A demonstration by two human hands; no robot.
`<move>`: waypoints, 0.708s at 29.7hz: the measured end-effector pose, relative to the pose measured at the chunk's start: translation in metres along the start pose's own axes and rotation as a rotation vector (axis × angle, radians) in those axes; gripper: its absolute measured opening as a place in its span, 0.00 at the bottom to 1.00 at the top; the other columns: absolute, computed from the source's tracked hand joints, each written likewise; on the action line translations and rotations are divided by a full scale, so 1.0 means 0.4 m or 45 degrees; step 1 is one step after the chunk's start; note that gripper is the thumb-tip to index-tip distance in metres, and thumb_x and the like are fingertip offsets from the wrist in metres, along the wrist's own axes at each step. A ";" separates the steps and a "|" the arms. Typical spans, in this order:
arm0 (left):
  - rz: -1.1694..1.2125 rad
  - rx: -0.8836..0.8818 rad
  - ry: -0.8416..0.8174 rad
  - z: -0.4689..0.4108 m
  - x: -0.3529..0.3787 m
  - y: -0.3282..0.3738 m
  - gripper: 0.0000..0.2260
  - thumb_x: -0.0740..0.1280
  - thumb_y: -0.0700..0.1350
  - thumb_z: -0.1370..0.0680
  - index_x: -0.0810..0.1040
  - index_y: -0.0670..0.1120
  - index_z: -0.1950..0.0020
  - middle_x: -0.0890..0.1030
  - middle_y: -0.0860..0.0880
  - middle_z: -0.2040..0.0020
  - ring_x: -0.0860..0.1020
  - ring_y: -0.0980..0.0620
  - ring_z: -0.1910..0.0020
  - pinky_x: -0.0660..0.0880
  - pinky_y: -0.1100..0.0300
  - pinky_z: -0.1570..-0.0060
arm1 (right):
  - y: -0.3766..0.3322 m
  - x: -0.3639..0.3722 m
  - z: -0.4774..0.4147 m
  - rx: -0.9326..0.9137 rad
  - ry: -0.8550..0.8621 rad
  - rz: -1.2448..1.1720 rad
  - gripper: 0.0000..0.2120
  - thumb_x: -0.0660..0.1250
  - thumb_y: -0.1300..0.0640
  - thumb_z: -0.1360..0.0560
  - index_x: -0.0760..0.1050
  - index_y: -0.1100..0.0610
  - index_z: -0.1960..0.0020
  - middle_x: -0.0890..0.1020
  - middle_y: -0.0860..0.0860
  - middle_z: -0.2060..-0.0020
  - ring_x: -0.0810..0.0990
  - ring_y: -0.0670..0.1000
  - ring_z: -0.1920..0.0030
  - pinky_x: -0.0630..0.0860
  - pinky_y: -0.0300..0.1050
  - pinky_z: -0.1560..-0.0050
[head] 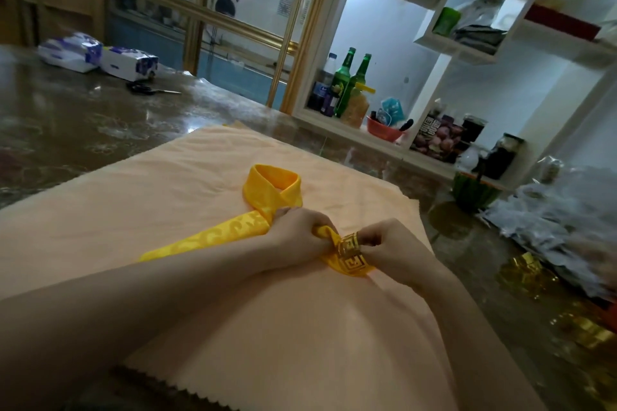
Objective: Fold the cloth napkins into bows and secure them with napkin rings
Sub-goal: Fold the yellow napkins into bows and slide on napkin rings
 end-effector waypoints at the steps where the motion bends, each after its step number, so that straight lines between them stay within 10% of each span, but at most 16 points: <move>1: -0.019 0.011 0.030 0.004 -0.002 0.007 0.13 0.66 0.46 0.26 0.77 0.53 0.42 0.80 0.49 0.45 0.71 0.50 0.39 0.56 0.55 0.31 | -0.001 -0.001 0.007 -0.015 0.045 0.000 0.07 0.64 0.63 0.24 0.82 0.58 0.55 0.81 0.55 0.62 0.77 0.49 0.62 0.76 0.40 0.60; 8: -0.475 0.458 0.056 0.060 0.012 0.086 0.27 0.58 0.58 0.29 0.67 0.52 0.31 0.71 0.52 0.33 0.59 0.55 0.28 0.39 0.58 0.31 | 0.008 0.008 0.018 -0.017 0.236 -0.225 0.09 0.64 0.65 0.26 0.80 0.65 0.61 0.77 0.59 0.70 0.72 0.48 0.71 0.69 0.38 0.70; 21: -0.294 0.388 0.179 0.032 -0.028 0.026 0.25 0.69 0.45 0.26 0.67 0.51 0.30 0.68 0.51 0.30 0.58 0.52 0.26 0.42 0.57 0.28 | 0.044 -0.017 0.026 0.316 0.230 -0.897 0.13 0.61 0.61 0.24 0.69 0.59 0.68 0.67 0.50 0.74 0.64 0.46 0.74 0.61 0.39 0.71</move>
Point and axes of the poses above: each hand's wrist, its own z-axis away from the middle knuckle, its own x-axis out of the palm, y = z × x, the point moved 6 cm from there along -z, towards the middle knuckle
